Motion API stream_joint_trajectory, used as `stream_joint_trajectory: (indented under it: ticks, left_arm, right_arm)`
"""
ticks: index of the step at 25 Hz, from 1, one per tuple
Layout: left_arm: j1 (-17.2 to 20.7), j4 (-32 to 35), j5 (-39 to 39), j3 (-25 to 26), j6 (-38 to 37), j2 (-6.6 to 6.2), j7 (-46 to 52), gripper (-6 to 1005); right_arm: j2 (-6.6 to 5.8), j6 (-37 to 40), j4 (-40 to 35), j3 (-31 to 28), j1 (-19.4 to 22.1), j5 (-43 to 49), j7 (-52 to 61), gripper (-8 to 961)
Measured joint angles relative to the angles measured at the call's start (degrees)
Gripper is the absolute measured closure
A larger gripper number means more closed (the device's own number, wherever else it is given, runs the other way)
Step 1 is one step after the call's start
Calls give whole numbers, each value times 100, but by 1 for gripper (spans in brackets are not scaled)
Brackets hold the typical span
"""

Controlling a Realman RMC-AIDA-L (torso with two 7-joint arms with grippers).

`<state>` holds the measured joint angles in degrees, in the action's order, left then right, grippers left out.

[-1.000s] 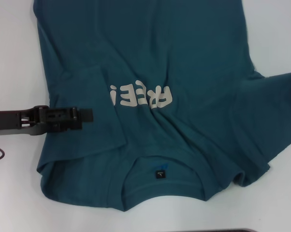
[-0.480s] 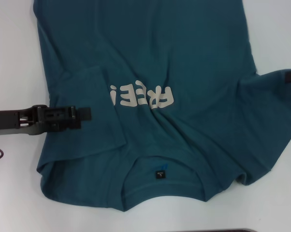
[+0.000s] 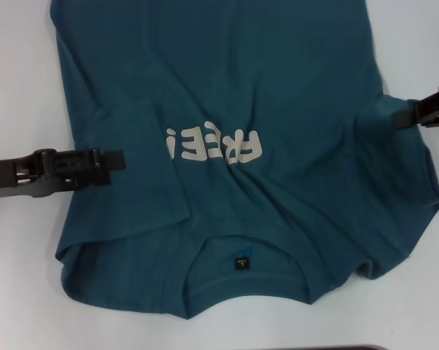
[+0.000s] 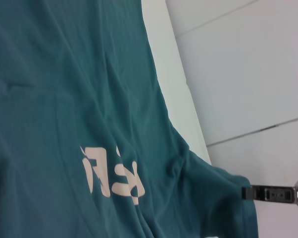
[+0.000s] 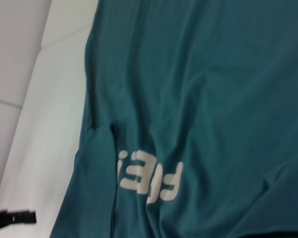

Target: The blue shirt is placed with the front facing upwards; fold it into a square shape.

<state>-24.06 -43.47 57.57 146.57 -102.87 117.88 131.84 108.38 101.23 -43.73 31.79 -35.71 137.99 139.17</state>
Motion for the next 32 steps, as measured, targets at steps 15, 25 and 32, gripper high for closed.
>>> stream_joint_trajectory:
  ticks: [15, 25, 32]
  left_arm:
    - [60, 6, 4, 444, 16, -32, 0, 186]
    - [38, 6, 9, 504, 36, -15, 0, 186]
    - [50, 6, 9, 511, 47, -4, 0, 186]
  right_arm:
    - [424, -663, 158, 220, -513, -28, 315, 842]
    - [588, -1215, 387, 243, -494, -36, 358, 823]
    - [642, -1539, 399, 241, -552, -89, 411, 810]
